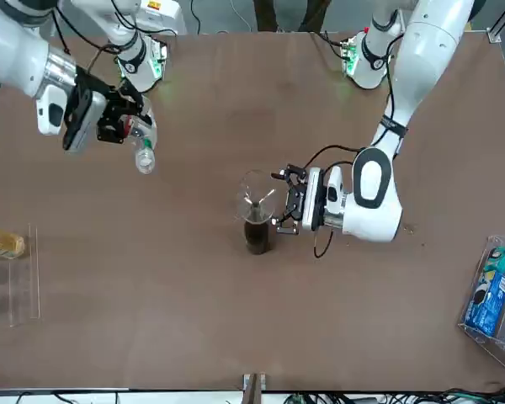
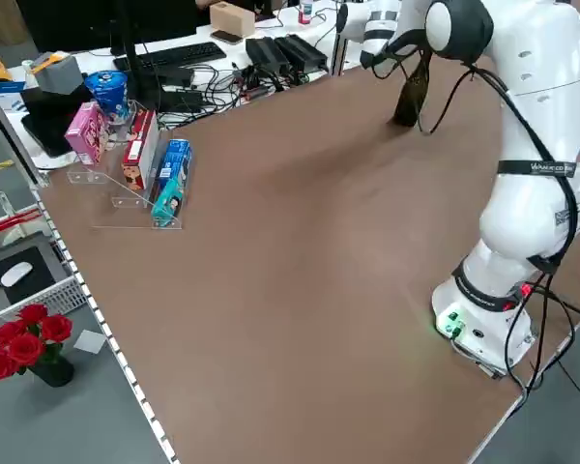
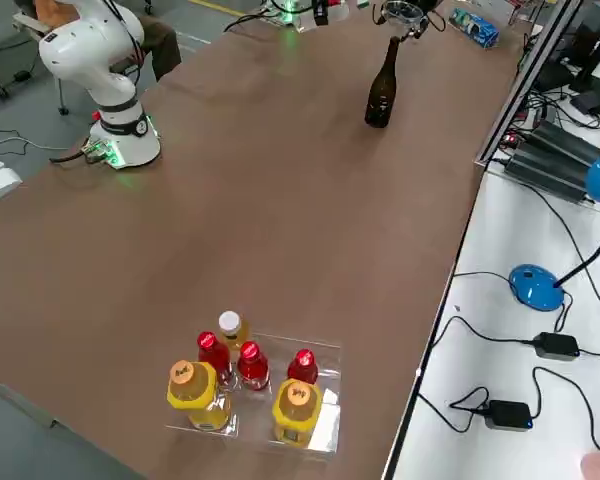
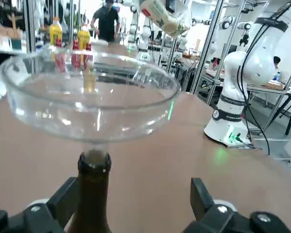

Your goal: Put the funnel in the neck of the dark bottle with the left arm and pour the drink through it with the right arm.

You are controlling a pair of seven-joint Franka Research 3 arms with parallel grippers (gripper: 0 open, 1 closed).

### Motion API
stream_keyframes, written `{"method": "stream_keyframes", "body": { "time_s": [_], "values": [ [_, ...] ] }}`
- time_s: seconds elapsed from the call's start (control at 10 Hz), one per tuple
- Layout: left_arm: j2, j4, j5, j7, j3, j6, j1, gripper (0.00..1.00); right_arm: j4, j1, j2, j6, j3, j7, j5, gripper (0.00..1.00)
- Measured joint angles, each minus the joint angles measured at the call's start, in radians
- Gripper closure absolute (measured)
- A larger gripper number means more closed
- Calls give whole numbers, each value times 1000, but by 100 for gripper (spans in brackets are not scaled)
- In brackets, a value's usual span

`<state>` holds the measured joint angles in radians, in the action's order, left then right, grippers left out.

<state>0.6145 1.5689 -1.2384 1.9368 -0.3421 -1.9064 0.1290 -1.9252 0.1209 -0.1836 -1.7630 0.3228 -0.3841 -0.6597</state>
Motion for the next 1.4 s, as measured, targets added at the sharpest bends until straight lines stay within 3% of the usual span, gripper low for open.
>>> {"method": "stream_keyframes", "body": {
  "time_s": [0.2,0.6,0.7,1.0,1.4],
  "values": [
    [5,-6,-36,56,-4,0,0,0,11,0,-1,-22,55,132,23,61],
    [13,-24,-103,128,-5,0,1,0,38,-2,-3,-117,241,421,88,61],
    [17,-24,-108,140,-5,0,3,0,39,-2,-3,-130,270,458,101,61],
    [33,-24,-139,195,-6,-4,8,0,41,-2,-3,-133,284,501,116,61],
    [47,-24,-192,233,-8,-6,24,0,51,-2,-3,-196,356,551,117,61]
  ]
}}
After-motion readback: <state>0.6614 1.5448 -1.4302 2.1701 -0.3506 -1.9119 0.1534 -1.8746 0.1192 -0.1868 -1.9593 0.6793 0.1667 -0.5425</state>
